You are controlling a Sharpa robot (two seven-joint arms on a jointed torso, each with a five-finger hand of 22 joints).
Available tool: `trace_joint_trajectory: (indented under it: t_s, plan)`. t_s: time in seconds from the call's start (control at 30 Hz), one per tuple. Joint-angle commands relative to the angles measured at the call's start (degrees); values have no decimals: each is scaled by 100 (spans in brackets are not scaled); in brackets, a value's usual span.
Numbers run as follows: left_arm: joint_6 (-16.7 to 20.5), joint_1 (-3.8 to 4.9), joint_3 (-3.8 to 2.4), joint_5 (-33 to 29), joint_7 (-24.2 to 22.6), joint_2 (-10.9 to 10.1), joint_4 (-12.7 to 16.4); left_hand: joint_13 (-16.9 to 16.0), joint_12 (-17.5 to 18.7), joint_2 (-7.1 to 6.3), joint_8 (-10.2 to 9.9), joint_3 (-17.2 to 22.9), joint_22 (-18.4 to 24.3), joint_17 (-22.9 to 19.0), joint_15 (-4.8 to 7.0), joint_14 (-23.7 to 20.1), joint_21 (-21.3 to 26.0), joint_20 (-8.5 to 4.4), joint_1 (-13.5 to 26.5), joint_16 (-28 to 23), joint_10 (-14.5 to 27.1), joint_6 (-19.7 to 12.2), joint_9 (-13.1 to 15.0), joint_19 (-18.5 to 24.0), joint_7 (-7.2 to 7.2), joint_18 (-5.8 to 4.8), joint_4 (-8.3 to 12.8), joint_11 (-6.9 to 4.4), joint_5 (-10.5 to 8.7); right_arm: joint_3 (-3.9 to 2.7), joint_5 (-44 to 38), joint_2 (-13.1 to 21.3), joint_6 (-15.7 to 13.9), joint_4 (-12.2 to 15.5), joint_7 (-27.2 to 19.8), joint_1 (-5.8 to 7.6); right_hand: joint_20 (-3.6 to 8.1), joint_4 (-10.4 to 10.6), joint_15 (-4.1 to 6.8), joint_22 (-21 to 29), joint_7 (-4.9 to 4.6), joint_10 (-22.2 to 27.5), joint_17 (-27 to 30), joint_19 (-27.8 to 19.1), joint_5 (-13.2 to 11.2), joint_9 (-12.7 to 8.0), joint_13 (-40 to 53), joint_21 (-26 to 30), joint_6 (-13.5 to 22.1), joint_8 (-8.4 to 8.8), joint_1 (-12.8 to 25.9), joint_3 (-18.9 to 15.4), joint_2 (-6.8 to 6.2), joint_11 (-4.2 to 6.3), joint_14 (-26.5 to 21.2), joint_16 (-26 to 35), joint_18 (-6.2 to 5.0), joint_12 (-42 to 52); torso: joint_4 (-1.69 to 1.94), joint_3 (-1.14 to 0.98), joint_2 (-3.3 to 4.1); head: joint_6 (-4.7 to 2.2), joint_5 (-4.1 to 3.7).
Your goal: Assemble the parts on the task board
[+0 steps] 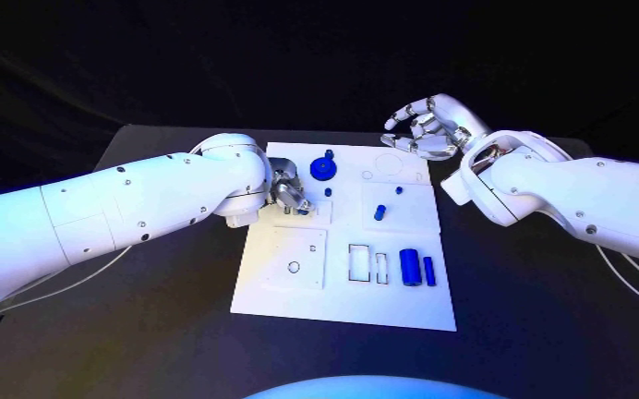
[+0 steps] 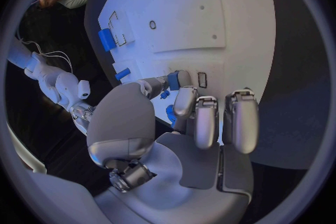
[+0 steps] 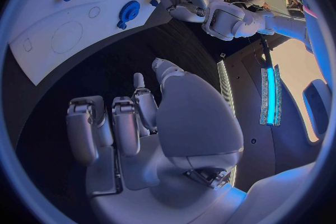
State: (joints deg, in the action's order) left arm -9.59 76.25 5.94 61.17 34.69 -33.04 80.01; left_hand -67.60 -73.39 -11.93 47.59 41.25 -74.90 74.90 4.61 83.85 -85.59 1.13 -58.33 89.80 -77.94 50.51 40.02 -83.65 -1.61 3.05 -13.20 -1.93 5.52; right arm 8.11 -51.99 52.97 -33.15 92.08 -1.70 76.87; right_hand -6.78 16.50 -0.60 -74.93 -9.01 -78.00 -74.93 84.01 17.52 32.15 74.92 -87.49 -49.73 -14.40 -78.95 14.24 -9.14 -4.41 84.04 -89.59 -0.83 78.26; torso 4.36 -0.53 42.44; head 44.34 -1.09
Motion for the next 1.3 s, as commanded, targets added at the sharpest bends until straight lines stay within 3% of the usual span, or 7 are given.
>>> trace_joint_trajectory:
  t_s: [0.03,0.8,1.3]
  plan:
    - [-240,-40,26,-75,26,34,14,-10,-16,9,-9,-42,-525,1510,36,615,-31,-12,57,20,-38,29,-8,-70,-30,-83,-16,2,0,0,-56,-4,64,9,-31,-3,31,-1,27,-1290,0,38,-1342,394,36,-8,235,40,-23,-20,32,21,-23,6,550,22,-3,-23,-3,3,-2,1,-1]
    - [-199,-40,26,-87,30,44,-8,-57,-56,39,6,-248,-575,1510,44,615,-51,-19,176,20,-73,69,-47,-102,-21,-94,-198,-7,2,0,-55,1,50,15,-40,-3,34,4,30,-1285,2,39,-1341,390,-1,-12,231,47,-23,-28,93,21,-41,7,550,23,-4,-26,3,7,-2,-7,-37]
    - [-202,-40,25,-142,30,37,-6,-72,-69,-26,18,-536,-592,1510,44,615,-55,-23,254,20,-84,80,-78,-112,-21,-97,-311,-6,5,0,-55,3,47,15,-46,-3,34,4,30,-1285,2,39,-1341,390,-1,-12,231,47,-23,-28,93,21,-41,7,550,23,-4,-26,7,7,-3,-5,-48]
